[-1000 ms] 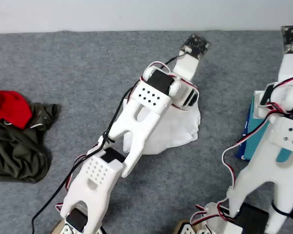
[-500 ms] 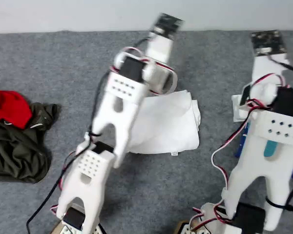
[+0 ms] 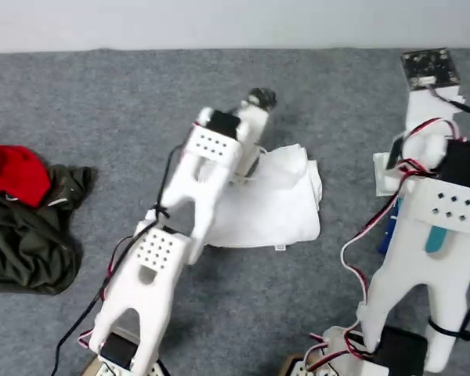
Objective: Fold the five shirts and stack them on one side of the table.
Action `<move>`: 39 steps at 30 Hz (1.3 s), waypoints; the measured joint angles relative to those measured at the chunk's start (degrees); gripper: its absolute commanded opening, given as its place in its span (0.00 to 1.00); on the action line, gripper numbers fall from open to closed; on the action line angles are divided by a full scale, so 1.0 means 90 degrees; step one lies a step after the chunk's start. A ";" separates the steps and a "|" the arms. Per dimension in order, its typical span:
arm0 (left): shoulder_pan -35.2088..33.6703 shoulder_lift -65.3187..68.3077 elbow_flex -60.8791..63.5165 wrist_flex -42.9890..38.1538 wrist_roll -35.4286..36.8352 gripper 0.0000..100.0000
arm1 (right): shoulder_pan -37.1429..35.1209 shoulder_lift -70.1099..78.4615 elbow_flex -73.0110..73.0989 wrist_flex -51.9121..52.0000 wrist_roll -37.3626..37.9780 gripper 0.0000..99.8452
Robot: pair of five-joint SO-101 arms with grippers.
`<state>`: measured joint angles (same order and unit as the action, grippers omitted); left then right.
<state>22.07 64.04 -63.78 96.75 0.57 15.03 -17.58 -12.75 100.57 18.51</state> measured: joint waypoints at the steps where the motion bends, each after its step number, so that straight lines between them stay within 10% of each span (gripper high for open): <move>1: 0.0068 0.0098 -0.0117 0.0039 -0.0029 0.00 | 0.0137 -0.0117 0.0000 0.0000 0.0000 0.06; 14: 0.1631 -0.0508 -0.0176 0.0244 -0.0049 0.00 | 0.1387 -0.0635 0.0000 0.0000 0.0742 0.06; 30: 0.2559 -0.2882 0.3565 0.0264 -0.0049 0.00 | 0.1534 -0.0684 0.0000 0.0000 0.0762 0.06; 39: 0.1573 -0.3038 0.2930 0.0264 -0.0049 0.00 | 0.1534 -0.0684 0.0000 0.0000 0.0762 0.06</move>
<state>36.22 36.70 -37.41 99.12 0.13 28.84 -23.74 -12.75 100.57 25.36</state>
